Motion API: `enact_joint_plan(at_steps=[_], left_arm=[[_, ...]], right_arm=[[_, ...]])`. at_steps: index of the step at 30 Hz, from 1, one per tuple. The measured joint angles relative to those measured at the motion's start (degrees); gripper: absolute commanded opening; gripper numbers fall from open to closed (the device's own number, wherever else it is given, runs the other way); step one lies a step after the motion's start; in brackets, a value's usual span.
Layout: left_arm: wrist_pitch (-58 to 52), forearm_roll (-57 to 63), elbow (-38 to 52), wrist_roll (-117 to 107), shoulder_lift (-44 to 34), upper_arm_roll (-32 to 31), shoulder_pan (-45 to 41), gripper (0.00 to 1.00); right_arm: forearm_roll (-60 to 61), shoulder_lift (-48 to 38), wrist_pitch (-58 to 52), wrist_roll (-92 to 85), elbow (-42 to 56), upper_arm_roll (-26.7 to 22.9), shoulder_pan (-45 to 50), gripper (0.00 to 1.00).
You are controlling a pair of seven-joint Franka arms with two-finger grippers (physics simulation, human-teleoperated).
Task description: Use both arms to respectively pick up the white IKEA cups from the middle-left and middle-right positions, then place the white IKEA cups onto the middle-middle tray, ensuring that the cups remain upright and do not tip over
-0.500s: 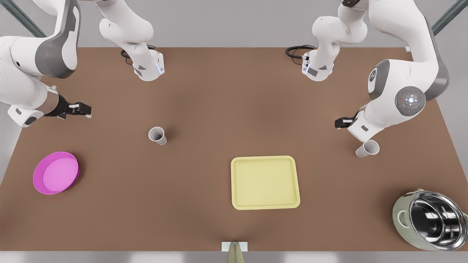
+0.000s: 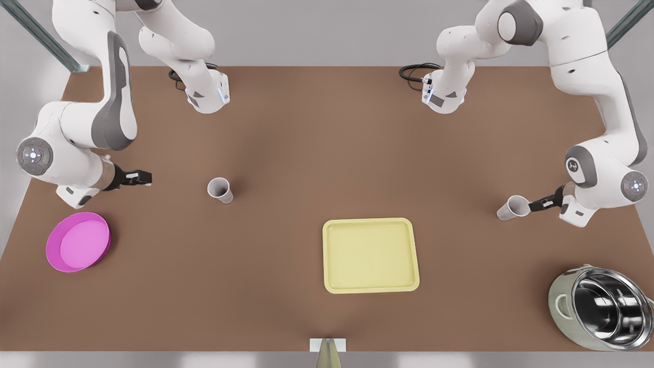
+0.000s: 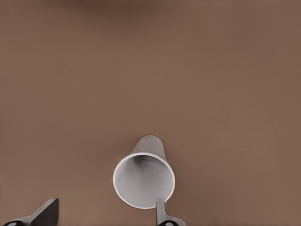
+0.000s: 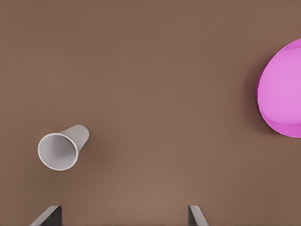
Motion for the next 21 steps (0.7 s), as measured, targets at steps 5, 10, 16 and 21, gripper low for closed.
enact_joint_plan(at_steps=[5, 10, 16, 21], left_arm=[[8.9, -2.4, -6.1, 4.4, 1.2, 0.6, 0.4, 1.00], [13.3, -3.4, -6.7, 7.7, 3.9, 0.6, 0.5, 1.00], [15.3, -3.6, -8.6, 10.3, 4.8, 0.2, 0.2, 0.62], [15.4, -4.9, -8.6, 11.4, 4.4, -0.7, 0.2, 0.27]], right_arm=[[0.1, -1.5, 8.0, -0.2, -7.3, 0.1, 2.4, 1.00], [0.2, -1.5, 16.1, -0.2, -12.9, 0.1, 3.4, 1.00], [1.2, 1.6, 23.6, -0.2, -14.2, 0.1, 6.3, 1.00], [2.0, 1.9, 28.6, -0.1, -18.3, 0.1, 8.3, 1.00]])
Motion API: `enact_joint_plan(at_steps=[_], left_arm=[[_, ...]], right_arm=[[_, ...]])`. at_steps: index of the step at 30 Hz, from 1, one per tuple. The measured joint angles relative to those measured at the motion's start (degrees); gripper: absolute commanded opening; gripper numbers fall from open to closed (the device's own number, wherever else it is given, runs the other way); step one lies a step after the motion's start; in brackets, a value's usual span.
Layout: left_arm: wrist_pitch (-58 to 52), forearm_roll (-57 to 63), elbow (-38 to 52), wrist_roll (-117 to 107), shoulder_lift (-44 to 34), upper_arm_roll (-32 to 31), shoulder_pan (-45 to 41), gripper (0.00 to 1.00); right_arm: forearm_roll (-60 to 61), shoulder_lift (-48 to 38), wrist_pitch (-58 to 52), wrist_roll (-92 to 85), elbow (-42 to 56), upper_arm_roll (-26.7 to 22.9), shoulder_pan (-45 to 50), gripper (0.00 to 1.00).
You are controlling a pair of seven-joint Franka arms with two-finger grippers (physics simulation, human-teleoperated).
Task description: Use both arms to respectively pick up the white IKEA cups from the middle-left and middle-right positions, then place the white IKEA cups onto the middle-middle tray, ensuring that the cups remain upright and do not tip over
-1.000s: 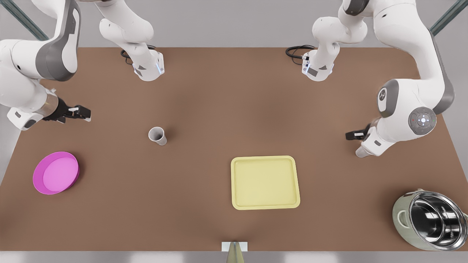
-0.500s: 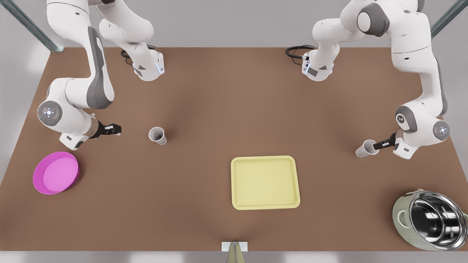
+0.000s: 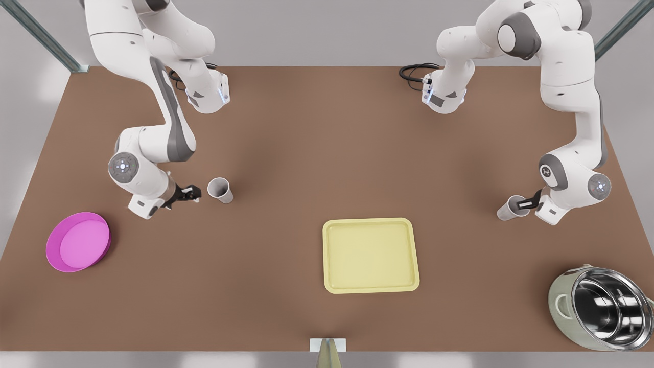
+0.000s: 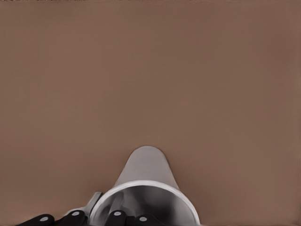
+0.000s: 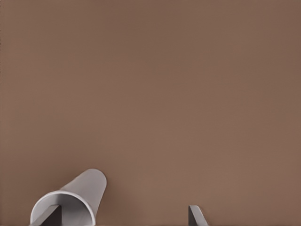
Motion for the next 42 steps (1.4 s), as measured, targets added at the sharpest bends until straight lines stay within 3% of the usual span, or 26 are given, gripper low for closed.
enact_joint_plan(at_steps=[6, 8, 10, 14, 25, 26, 27, 32, 33, 35, 38, 40, 42], left_arm=[[-0.6, -0.6, 1.1, 1.0, -4.2, -0.5, -4.9, 0.21], [-3.2, -0.7, 10.1, -0.2, -1.9, -2.0, -9.4, 0.21], [-8.0, -0.8, 22.4, -3.4, 2.6, -8.9, -10.9, 0.21], [-14.3, -0.9, 33.9, -12.1, 10.2, -19.9, -11.7, 0.21], [-17.5, -0.9, 39.7, -32.6, 19.0, -24.9, -13.5, 0.21], [-17.0, -0.9, 39.6, -33.9, 19.5, -25.1, -13.5, 0.21], [-16.5, -0.8, 39.6, -35.2, 20.0, -25.3, -13.5, 0.21], [-13.9, -0.8, 39.4, -40.7, 21.4, -25.5, -13.5, 0.21], [-13.5, -0.8, 39.3, -41.6, 21.6, -25.5, -13.5, 0.21], [-12.9, -0.7, 39.3, -43.3, 22.1, -25.5, -13.5, 0.22], [-12.0, -0.8, 39.3, -45.5, 22.5, -25.5, -13.4, 0.27], [-11.5, -0.8, 39.3, -46.7, 22.7, -25.5, -13.4, 0.43], [-11.3, -0.9, 39.3, -47.8, 22.7, -25.8, -13.3, 0.51]], right_arm=[[1.4, -1.8, 5.2, 0.0, -6.4, 0.0, 1.9, 1.00], [1.6, -2.0, 6.6, 0.1, -7.8, 0.0, 2.4, 1.00], [1.7, -2.1, 7.9, 0.1, -9.1, 0.0, 2.8, 1.00], [2.0, -2.1, 10.6, 0.1, -13.2, 0.0, 2.9, 1.00], [2.2, 1.8, 16.4, 0.1, -16.8, 0.0, 4.0, 0.99], [2.2, 2.0, 16.8, 0.1, -16.8, 0.0, 4.0, 0.81], [2.3, 2.1, 17.1, 0.0, -16.8, 0.0, 4.0, 0.72], [2.2, 4.2, 18.6, -0.4, -16.7, 0.0, 4.1, 0.57], [2.1, 4.3, 18.8, -0.4, -16.7, 0.0, 4.1, 0.49], [2.3, 4.3, 19.1, -0.7, -16.3, 0.1, 4.1, 0.21], [2.5, 3.9, 19.2, -1.1, -15.8, 0.1, 4.1, 0.21], [2.5, 3.5, 19.2, -1.2, -15.0, 0.1, 4.1, 0.21], [2.5, 3.7, 18.6, -1.4, -10.7, 0.0, 4.2, 0.21]])
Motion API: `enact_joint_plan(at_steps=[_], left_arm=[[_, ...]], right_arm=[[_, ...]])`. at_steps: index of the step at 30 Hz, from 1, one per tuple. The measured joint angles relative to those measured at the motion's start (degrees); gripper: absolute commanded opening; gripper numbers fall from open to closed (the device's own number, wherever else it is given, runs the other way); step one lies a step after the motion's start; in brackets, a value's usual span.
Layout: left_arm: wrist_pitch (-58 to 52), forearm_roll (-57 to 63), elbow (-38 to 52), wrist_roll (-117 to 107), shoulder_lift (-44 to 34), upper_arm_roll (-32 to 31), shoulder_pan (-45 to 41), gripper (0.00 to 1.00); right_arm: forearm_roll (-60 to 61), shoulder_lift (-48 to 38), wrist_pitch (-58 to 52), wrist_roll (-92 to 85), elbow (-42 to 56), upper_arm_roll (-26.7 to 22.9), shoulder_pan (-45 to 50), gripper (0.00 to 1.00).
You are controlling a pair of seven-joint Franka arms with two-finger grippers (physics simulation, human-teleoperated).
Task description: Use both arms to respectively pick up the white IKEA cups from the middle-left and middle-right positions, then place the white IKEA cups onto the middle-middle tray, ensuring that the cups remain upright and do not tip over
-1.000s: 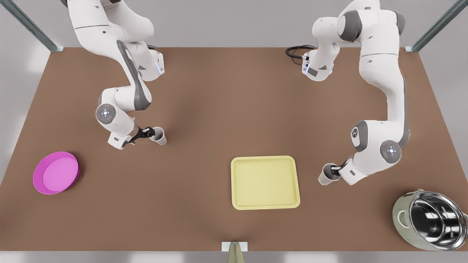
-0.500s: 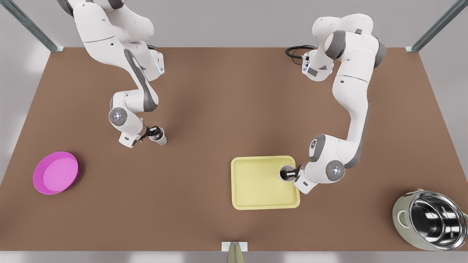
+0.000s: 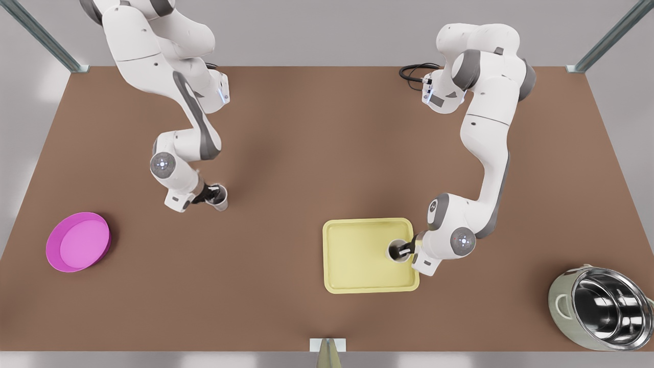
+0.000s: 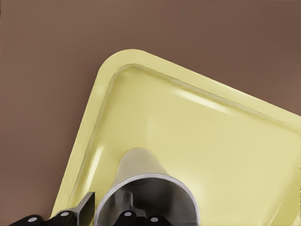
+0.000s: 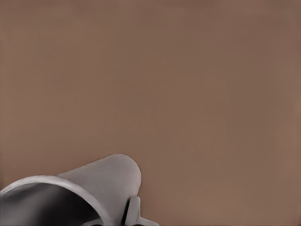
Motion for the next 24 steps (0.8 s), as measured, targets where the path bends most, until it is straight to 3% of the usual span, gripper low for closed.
enact_joint_plan(at_steps=[1, 4, 6, 14, 18, 20, 24], left_arm=[[0.1, 0.0, 0.0, -0.5, 0.0, -0.2, 0.1, 0.59], [0.0, -0.1, 0.0, -1.9, -0.3, -0.4, 0.1, 0.64], [-0.4, -0.2, 0.1, -2.7, -0.6, -0.4, 0.2, 1.00], [-6.3, 1.1, 2.2, -5.0, -5.0, -0.4, 0.2, 1.00], [-21.5, 9.1, 13.6, -3.6, -12.1, -0.1, 2.2, 1.00], [-30.1, 13.0, 15.2, -1.4, -17.7, 0.0, 2.9, 1.00], [-39.7, 15.9, 5.4, 4.7, -31.0, 4.1, 1.1, 1.00]], right_arm=[[0.0, 0.9, -0.8, 0.0, 4.1, 0.0, 0.8, 0.21], [3.3, 7.7, -3.2, 0.0, 16.7, 0.0, 3.7, 0.21], [7.1, 12.8, -4.8, 0.1, 24.6, 0.0, 4.7, 0.21], [13.8, 38.7, -20.9, 11.7, 67.5, 0.4, 11.6, 0.21], [15.0, 45.0, -26.1, 18.3, 75.8, 1.3, 14.3, 0.21], [15.2, 46.2, -27.6, 21.2, 78.7, 1.3, 15.9, 0.21], [15.4, 48.3, -28.3, 26.3, 81.2, 0.5, 19.3, 0.21]])
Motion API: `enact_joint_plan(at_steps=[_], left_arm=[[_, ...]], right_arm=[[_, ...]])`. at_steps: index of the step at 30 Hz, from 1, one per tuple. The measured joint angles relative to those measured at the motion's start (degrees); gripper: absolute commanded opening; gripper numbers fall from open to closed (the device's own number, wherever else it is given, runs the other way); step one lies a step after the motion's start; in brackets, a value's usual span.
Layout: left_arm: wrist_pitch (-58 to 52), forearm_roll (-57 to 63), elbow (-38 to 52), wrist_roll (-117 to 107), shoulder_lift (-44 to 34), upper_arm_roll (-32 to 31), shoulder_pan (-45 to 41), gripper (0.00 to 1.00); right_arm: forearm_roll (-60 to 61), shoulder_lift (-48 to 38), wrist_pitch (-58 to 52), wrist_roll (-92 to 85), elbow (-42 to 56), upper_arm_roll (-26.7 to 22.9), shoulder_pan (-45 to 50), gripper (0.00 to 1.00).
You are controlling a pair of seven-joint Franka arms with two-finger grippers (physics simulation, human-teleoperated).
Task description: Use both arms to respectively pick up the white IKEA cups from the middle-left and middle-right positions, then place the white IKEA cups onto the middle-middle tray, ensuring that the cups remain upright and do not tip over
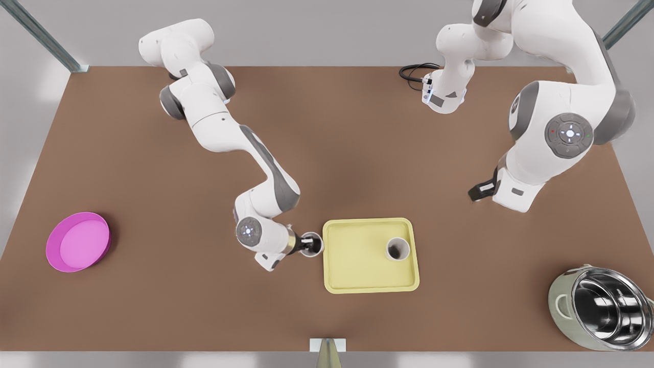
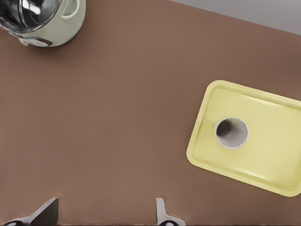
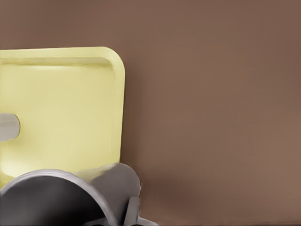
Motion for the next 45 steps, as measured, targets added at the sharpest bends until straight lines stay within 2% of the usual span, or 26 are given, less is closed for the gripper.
enact_joint_plan(at_steps=[6, 20, 21, 22, 23, 41, 45], left_arm=[[-6.4, -1.7, -1.8, 7.3, -0.7, 0.4, 1.2, 1.00], [-7.6, -2.9, -1.5, 17.3, 0.3, 0.5, 3.7, 1.00], [-7.6, -3.3, -1.5, 17.8, 0.2, 0.5, 4.1, 1.00], [-7.7, -3.6, -1.5, 18.2, 0.2, 0.5, 4.3, 1.00], [-7.8, -3.9, -1.5, 18.6, 0.2, 0.4, 4.4, 1.00], [-6.8, -5.6, -1.5, 23.2, 0.4, 0.4, 4.5, 1.00], [-6.8, -5.6, -1.5, 23.8, 0.4, 0.4, 4.5, 1.00]], right_arm=[[0.0, 3.3, 1.7, 6.0, 3.3, -0.3, 3.3, 0.21], [0.0, 6.6, 7.9, 14.1, 4.9, -1.4, 5.9, 0.21], [0.0, 6.7, 8.2, 14.5, 4.9, -1.5, 6.0, 0.24], [-0.1, 6.7, 8.3, 14.9, 4.8, -1.6, 6.1, 0.95], [-0.2, 6.7, 8.5, 15.3, 4.8, -1.6, 6.1, 1.00], [-0.1, 6.2, 9.1, 19.8, 4.4, -1.1, 6.0, 1.00], [1.5, 2.9, 8.6, 20.1, 3.9, -1.0, 5.9, 1.00]])
